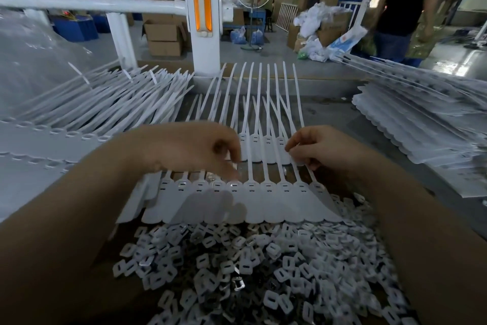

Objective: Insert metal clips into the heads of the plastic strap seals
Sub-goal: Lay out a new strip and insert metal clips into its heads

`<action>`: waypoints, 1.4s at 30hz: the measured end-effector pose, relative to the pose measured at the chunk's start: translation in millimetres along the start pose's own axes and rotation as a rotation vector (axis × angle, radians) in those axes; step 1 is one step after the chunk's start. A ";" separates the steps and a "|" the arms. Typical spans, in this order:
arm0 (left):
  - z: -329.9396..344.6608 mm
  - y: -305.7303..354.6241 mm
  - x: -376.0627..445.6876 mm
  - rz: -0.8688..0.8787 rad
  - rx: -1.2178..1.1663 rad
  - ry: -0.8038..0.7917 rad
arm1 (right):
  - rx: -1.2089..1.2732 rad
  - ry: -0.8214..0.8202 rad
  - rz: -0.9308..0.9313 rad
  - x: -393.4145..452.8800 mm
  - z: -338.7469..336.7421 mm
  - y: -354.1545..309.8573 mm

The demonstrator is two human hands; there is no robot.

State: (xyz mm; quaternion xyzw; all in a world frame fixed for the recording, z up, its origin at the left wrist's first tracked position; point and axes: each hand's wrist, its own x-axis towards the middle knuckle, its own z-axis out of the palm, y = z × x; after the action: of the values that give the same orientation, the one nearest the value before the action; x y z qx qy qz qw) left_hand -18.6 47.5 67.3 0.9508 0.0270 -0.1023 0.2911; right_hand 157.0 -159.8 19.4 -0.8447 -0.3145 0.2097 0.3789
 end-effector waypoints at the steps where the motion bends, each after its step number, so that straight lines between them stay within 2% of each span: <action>1: -6.4 -5.4 -0.3 -0.023 -0.027 0.082 | -0.052 -0.035 -0.023 -1.3 -1.4 -1.8; 4: -18.8 -19.8 -0.8 -0.067 -0.093 0.212 | -0.208 -0.117 -0.057 -4.0 -1.5 -8.6; 10: -14.9 -34.5 -0.1 -0.108 -0.122 0.144 | -0.405 -0.119 -0.108 -7.0 5.1 -16.9; 13: -15.2 -36.8 -2.3 -0.106 -0.093 0.056 | -0.406 -0.117 -0.107 -7.9 5.4 -16.5; 18: -9.0 -28.5 -5.3 -0.169 0.219 -0.202 | -0.395 -0.114 -0.108 -7.8 5.5 -17.4; 23: -1.7 -21.7 -1.8 -0.227 0.323 -0.260 | -0.193 -0.139 -0.108 -15.8 -11.6 -21.6; 25: -1.0 -20.0 -1.8 -0.237 0.349 -0.284 | -0.198 -0.151 -0.033 -16.8 -15.2 -23.7; 29: 3.2 -16.6 0.0 -0.224 0.378 -0.291 | -0.655 -0.057 0.210 -12.4 -15.7 -23.5; 30: 4.0 -16.1 0.4 -0.217 0.374 -0.289 | -0.700 -0.052 0.262 -11.9 -13.8 -22.9; 36: 6.9 -15.4 0.7 -0.184 0.373 -0.236 | -0.617 0.000 0.367 -10.2 -6.4 -20.9; 42: 3.9 -16.5 0.6 -0.150 0.365 -0.141 | -0.230 0.007 0.406 -13.1 -14.1 -16.9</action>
State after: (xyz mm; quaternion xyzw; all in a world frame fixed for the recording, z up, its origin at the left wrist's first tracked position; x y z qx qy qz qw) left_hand -20.5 59.0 55.0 0.9736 0.0583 -0.1931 0.1066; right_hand 149.7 -167.3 42.8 -0.9290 -0.1586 0.2415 0.2313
